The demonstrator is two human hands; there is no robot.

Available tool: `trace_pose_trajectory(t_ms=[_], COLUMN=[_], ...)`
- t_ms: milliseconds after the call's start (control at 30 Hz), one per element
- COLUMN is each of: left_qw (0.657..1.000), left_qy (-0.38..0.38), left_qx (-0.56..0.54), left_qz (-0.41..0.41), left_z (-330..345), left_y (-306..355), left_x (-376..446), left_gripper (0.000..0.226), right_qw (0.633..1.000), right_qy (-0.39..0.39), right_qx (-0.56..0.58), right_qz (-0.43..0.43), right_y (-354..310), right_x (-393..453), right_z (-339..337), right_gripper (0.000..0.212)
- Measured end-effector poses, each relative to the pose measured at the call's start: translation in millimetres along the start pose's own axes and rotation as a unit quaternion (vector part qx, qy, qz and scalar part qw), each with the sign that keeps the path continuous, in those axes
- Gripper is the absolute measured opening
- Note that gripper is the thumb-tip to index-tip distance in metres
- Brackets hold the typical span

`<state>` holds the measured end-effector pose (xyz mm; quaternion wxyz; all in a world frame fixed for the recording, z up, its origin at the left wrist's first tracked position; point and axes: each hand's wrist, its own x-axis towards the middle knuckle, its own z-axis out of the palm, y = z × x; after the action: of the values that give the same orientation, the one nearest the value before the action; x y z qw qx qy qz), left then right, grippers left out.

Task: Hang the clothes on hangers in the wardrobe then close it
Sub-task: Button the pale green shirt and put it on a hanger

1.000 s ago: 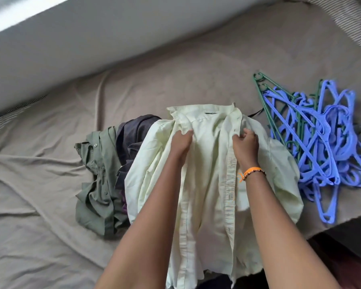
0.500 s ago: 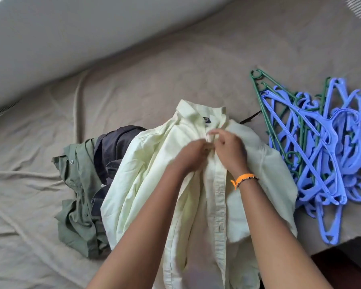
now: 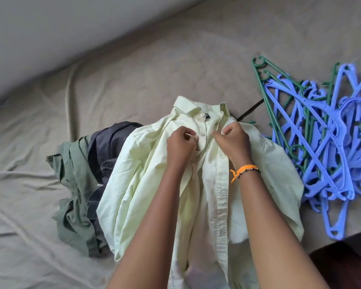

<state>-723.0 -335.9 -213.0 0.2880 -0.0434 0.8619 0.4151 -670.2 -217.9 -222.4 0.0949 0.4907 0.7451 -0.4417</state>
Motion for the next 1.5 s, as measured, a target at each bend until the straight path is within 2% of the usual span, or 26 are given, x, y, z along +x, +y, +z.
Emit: trace_pose_trajectory(t_ms=[100, 267, 333, 433, 600, 667, 733, 833, 933, 1000, 1233, 1367, 1500], left_qw=[0.999, 0.989, 0.988, 0.985, 0.962, 0.96, 0.973, 0.994, 0.983, 0.968, 0.964, 0.967, 0.959], left_qy=[0.013, 0.026, 0.052, 0.109, 0.178, 0.178, 0.141, 0.06, 0.018, -0.004, -0.009, -0.02, -0.036], left_qx=[0.042, 0.148, 0.134, 0.086, 0.068, 0.055, 0.018, -0.075, -0.177, -0.234, -0.259, -0.249, -0.275], left_qz=[0.012, 0.014, 0.057, 0.104, 0.196, 0.21, 0.181, 0.057, -0.053, -0.084, -0.057, -0.043, -0.065], left_z=[2, -1, -4, -8, -17, -18, -16, -10, -8, -12, -28, -35, -37], left_y=[4, -2, -9, -12, 7, 14, 16, 7, -7, -11, -3, 4, 5], left_x=[-13, -46, -58, -69, -76, -81, -84, -85, -85, -85, -88, -88, -89], left_gripper=[0.011, 0.028, 0.026, 0.006, 0.01, 0.012, 0.014, 0.013, 0.019, 0.017, 0.012, 0.009, 0.01], right_qw=[1.0, 0.993, 0.993, 0.989, 0.982, 0.976, 0.973, 0.977, 0.969, 0.961, 0.932, 0.942, 0.953], right_qy=[-0.004, -0.001, 0.013, 0.088, 0.162, 0.163, 0.13, 0.052, -0.001, -0.007, -0.037, -0.007, 0.008], right_qx=[-0.017, 0.114, 0.119, 0.119, 0.032, 0.073, 0.155, 0.197, 0.247, 0.278, 0.36, 0.327, 0.284], right_qz=[-0.001, 0.03, 0.021, -0.017, -0.095, -0.125, -0.108, -0.069, -0.008, 0.01, -0.024, -0.079, -0.101], right_y=[8, 25, 29, 27, 14, 7, 0, 1, 11, 17, 14, 9, 12], right_x=[-17, -38, -47, -58, -72, -76, -79, -82, -86, -88, -105, -113, -116], right_z=[-3, -10, -12, -15, -25, -29, -32, -24, -11, -6, -10, -6, -1], right_gripper=[0.019, 0.013, 0.016, 0.018, 0.019, 0.019, 0.022, 0.029, 0.027, 0.026, 0.029, 0.03, 0.029])
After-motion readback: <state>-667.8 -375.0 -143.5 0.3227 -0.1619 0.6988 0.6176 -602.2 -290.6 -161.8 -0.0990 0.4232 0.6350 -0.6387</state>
